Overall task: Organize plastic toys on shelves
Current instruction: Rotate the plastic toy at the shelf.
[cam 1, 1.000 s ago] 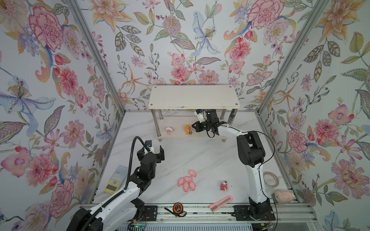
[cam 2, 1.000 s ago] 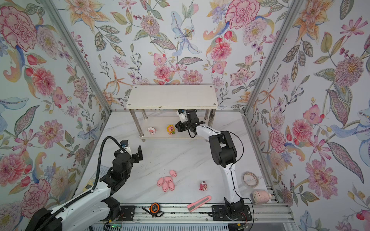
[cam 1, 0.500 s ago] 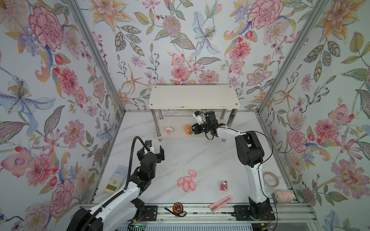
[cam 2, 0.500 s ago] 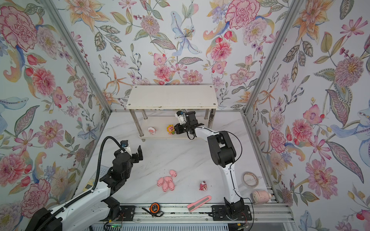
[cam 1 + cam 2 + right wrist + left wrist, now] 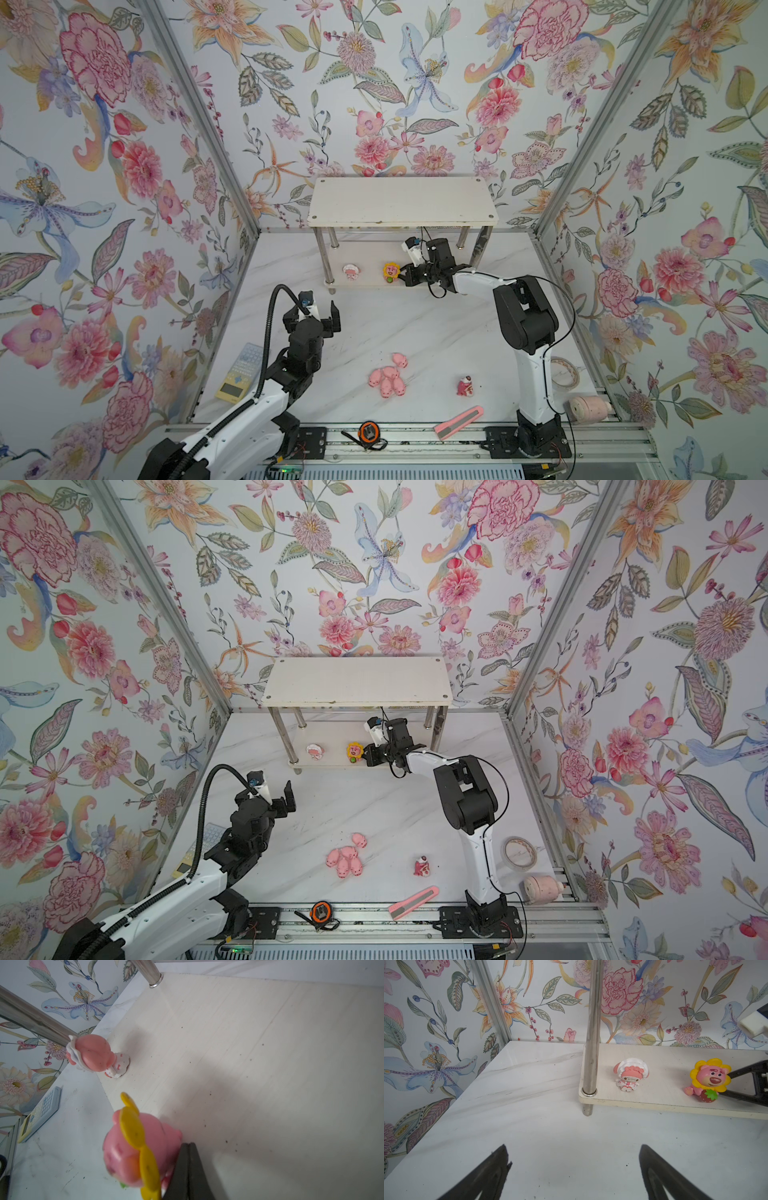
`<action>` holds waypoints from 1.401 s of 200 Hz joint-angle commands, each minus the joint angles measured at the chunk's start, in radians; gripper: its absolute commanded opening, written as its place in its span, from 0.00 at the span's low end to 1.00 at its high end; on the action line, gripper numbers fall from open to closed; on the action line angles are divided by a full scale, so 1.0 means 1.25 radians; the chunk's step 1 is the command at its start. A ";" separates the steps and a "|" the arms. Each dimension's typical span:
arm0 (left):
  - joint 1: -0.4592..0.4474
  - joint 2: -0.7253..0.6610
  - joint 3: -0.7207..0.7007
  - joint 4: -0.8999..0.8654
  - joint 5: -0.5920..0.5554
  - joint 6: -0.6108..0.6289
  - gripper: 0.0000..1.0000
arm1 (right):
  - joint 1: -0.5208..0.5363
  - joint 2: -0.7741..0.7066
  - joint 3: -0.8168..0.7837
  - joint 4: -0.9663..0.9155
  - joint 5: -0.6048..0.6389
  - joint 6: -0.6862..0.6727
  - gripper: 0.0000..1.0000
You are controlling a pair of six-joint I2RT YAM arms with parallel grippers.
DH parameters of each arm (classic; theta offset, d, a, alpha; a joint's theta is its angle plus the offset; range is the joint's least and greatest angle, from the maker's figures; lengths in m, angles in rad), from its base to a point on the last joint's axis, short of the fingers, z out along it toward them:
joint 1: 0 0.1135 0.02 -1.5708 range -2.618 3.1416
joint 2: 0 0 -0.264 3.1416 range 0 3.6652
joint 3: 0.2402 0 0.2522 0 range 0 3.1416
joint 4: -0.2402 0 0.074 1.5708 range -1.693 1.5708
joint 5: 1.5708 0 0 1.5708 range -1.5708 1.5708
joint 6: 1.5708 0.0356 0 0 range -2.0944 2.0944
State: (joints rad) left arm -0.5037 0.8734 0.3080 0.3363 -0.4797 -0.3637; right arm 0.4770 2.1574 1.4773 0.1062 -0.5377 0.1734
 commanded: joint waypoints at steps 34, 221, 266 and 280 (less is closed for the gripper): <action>0.009 -0.027 -0.002 -0.016 -0.014 0.007 0.99 | -0.008 -0.041 -0.039 -0.031 0.036 0.007 0.00; 0.010 -0.059 -0.023 -0.023 -0.021 0.008 0.99 | 0.050 -0.113 -0.133 -0.001 0.033 0.029 0.00; 0.010 -0.052 -0.024 -0.020 -0.022 0.008 0.99 | 0.043 -0.075 -0.083 -0.017 0.031 0.028 0.00; 0.010 -0.052 -0.024 -0.020 -0.024 0.009 0.99 | 0.041 -0.066 -0.071 -0.020 0.033 0.029 0.00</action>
State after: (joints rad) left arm -0.5037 0.8097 0.2985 0.3210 -0.4835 -0.3637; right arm 0.5369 2.0346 1.3472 0.0940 -0.4873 0.1997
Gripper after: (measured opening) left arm 0.987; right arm 0.046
